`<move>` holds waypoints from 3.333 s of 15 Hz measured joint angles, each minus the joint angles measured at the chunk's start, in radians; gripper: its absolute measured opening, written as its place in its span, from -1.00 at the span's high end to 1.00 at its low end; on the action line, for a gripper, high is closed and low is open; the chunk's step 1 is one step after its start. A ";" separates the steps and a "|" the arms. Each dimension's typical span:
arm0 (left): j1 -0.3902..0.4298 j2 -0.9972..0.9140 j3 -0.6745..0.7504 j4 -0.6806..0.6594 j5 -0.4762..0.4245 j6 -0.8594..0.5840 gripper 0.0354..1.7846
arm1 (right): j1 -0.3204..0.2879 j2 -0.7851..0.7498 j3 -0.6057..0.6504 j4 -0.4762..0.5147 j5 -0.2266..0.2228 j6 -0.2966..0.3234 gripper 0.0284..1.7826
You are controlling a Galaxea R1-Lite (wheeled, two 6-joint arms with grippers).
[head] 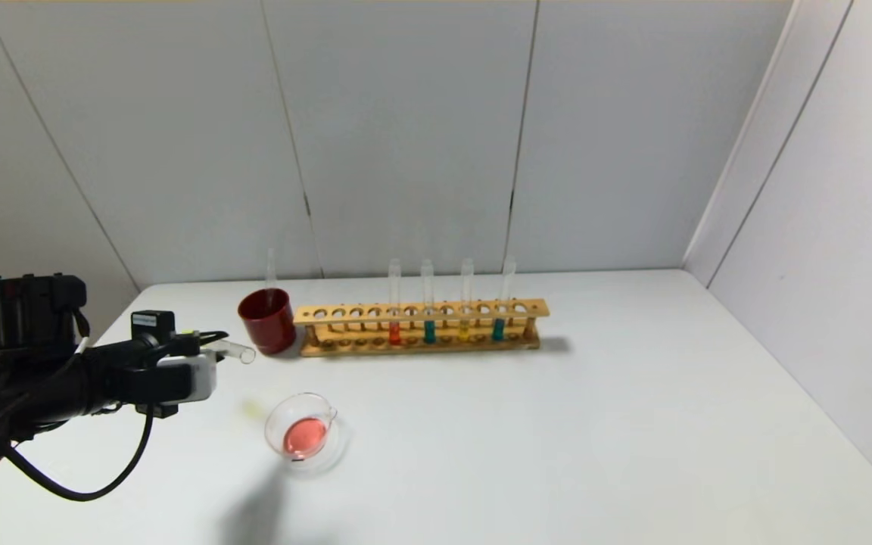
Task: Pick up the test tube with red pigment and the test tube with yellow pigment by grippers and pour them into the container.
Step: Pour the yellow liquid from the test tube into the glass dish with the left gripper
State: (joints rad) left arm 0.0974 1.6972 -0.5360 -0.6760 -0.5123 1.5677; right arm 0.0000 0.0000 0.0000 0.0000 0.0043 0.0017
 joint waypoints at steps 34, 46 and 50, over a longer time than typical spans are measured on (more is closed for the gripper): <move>-0.095 0.119 -0.068 -0.009 0.131 0.330 0.70 | 0.000 0.000 0.000 0.000 0.000 0.000 -0.96; -0.096 0.150 -0.068 -0.011 0.163 0.424 0.70 | 0.000 0.000 0.000 0.000 0.000 0.000 -0.96; -0.096 0.145 -0.068 -0.015 0.165 0.472 0.70 | 0.000 0.000 0.000 0.000 0.000 0.000 -0.96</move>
State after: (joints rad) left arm 0.0013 1.8426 -0.6040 -0.6913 -0.3472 2.0398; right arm 0.0000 0.0000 0.0000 0.0000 0.0043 0.0017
